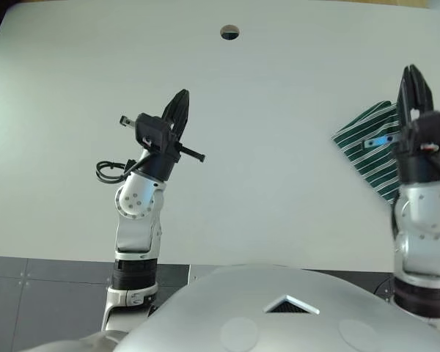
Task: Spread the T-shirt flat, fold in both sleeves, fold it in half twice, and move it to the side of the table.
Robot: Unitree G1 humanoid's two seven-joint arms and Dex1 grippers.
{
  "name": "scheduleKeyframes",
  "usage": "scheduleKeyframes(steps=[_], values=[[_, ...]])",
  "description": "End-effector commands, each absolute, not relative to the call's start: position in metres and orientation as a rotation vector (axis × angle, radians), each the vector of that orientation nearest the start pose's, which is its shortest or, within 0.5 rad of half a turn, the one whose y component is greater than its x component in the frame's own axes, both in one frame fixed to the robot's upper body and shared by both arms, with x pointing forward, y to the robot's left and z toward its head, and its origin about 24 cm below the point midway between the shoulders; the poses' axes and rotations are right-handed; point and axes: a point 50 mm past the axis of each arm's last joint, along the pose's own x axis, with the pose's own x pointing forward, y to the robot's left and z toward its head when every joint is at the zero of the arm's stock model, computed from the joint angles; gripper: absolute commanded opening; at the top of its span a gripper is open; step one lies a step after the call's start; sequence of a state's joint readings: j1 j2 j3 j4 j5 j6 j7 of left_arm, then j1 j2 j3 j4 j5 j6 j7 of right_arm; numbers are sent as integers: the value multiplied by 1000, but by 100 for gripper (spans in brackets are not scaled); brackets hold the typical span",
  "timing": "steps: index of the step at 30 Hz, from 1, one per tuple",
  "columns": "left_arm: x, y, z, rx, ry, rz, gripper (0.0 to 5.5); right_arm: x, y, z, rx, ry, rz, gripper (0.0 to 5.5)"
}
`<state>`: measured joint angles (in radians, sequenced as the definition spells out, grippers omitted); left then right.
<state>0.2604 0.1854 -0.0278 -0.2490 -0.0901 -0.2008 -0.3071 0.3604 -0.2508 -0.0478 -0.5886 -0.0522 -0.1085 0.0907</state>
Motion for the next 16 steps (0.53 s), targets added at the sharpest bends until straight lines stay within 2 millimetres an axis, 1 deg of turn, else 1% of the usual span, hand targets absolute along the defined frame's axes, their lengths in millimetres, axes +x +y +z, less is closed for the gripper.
scheduleKeyframes(steps=[1,3,7,11,13,16], values=[[180,167,55,90,-168,-238,10,158,-180,106,-219,-336,-8,12],[176,166,53,101,-179,-218,10,154,-180,106,-242,-363,-27,12],[173,165,47,149,-179,-151,10,155,-186,98,-246,-352,-70,12],[176,170,42,168,-167,-66,10,158,-186,91,-231,-338,-68,12],[180,176,43,200,-168,9,10,159,-187,88,-223,-335,-73,12],[186,178,44,233,-174,48,10,161,-189,86,-219,-338,-79,12]])
